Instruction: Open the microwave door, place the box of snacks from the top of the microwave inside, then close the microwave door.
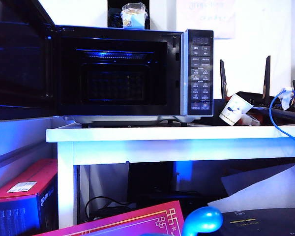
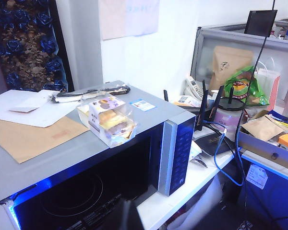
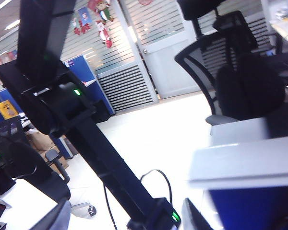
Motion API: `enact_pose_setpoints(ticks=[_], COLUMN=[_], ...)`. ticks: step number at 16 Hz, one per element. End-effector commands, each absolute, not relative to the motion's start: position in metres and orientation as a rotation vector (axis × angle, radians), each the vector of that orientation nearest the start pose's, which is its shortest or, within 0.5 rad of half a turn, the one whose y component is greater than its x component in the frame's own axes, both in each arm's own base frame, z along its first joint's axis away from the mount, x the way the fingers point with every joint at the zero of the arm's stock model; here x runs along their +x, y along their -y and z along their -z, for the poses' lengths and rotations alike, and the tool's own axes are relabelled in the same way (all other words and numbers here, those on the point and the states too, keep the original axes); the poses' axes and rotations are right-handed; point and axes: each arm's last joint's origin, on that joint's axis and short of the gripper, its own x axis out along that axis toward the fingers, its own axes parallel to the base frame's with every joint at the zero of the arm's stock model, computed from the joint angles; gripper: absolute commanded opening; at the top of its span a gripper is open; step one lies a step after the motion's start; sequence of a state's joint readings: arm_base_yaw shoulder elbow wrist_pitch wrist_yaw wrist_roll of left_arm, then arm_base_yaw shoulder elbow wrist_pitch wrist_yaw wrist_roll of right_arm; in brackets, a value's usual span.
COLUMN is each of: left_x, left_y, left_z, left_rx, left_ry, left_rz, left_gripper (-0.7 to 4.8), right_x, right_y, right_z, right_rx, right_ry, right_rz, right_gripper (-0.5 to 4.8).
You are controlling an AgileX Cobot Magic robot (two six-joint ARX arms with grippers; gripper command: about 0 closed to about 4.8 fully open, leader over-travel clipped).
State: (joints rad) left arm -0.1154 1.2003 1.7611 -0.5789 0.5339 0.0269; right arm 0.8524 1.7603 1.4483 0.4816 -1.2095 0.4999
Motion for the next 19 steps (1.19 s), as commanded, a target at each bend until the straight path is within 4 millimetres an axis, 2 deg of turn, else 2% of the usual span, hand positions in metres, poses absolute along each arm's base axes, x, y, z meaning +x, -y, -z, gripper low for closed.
enact_pose_setpoints(ticks=[1, 2, 5, 7, 10, 13, 14, 15, 17, 19], left_x=[0.187, 0.187, 0.188, 0.204, 0.232, 0.267, 0.277, 0.292, 0.303, 0.307], left_y=[0.037, 0.037, 0.037, 0.039, 0.043, 0.048, 0.049, 0.051, 0.053, 0.054], left_z=[-0.532, -0.532, -0.531, -0.521, -0.503, -0.477, -0.47, -0.459, -0.45, -0.447], left_rx=[0.029, 0.029, 0.027, 0.013, 0.019, 0.053, 0.062, 0.085, 0.136, 0.157], left_ry=[0.01, 0.01, -0.002, -0.066, -0.168, -0.254, -0.276, -0.303, -0.306, -0.298], left_rz=[0.652, 0.652, 0.652, 0.655, 0.678, 0.721, 0.725, 0.732, 0.765, 0.798], left_gripper=[-0.05, -0.05, -0.05, -0.05, -0.05, -0.05, -0.05, -0.05, -0.05, -0.05], right_x=[0.242, 0.247, 0.282, 0.314, 0.339, 0.346, 0.347, 0.35, 0.353, 0.355], right_y=[-0.314, -0.309, -0.279, -0.248, -0.218, -0.211, -0.211, -0.209, -0.206, -0.204], right_z=[-0.364, -0.364, -0.364, -0.365, -0.375, -0.382, -0.382, -0.381, -0.382, -0.382], right_rx=[0.256, 0.249, 0.271, 0.322, 0.365, 0.322, 0.284, 0.278, 0.269, 0.176], right_ry=[-0.276, -0.275, -0.254, -0.189, -0.01, 0.183, 0.216, 0.231, 0.268, 0.314], right_rz=[-2.07, -2.076, -1.937, -1.684, -1.383, -1.114, -1.07, -0.955, -0.781, -0.67], right_gripper=[3.06, 3.06, 3.05, 3.05, 3.06, 3.32, 3.41, 3.33, 3.38, 3.24])
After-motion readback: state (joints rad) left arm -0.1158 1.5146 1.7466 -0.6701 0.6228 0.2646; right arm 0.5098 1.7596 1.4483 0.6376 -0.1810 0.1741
